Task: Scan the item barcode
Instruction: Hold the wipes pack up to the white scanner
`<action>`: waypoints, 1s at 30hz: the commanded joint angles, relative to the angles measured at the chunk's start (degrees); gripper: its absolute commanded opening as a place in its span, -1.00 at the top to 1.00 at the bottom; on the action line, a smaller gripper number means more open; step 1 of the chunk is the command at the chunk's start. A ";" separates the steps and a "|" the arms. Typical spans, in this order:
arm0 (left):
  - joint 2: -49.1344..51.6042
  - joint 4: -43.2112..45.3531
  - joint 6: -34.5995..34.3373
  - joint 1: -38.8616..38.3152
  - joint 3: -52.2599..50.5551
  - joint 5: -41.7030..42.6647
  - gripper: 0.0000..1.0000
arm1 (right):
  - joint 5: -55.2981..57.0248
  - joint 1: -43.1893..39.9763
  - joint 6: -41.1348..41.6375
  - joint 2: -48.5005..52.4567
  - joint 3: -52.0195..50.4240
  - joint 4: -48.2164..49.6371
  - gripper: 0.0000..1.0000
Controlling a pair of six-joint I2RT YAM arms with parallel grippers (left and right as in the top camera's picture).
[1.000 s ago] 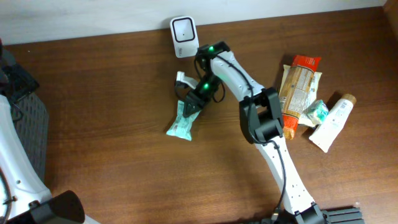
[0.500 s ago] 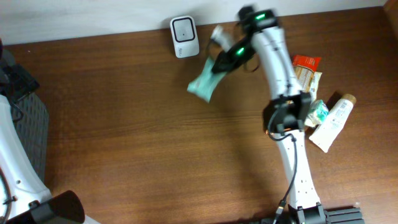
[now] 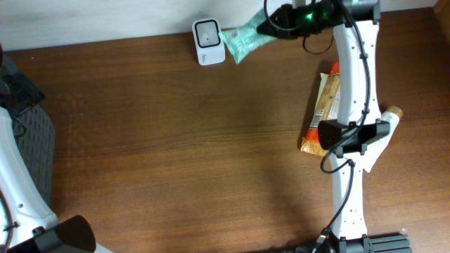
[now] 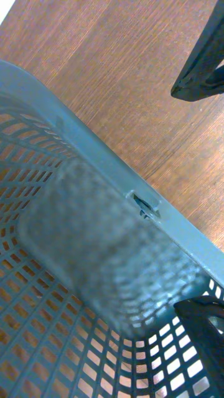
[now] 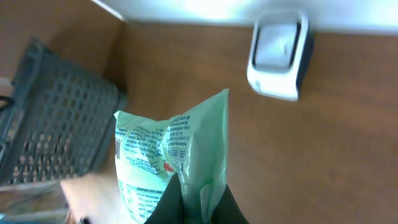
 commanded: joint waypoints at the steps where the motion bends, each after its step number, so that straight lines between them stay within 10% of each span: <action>1: -0.24 0.09 -0.15 0.13 0.46 -0.39 -0.98 | 0.09 1.64 1.51 -8.22 0.87 3.26 0.92; 8: -0.24 0.11 -0.17 0.13 0.46 -0.39 -0.98 | 35.85 12.98 -2.10 -8.26 -0.94 17.00 0.92; 15: -0.24 0.11 -0.17 0.13 0.46 -0.39 -0.98 | 65.22 23.32 -28.59 -5.03 -23.65 46.84 0.92; 23: -0.24 0.11 -0.17 0.15 0.46 -0.39 -0.98 | 68.04 24.04 -57.53 -5.03 -56.00 91.03 0.92; 30: -0.24 0.09 -0.17 0.13 0.46 -0.39 -0.98 | 67.89 24.04 -57.94 -5.03 -58.03 95.73 0.92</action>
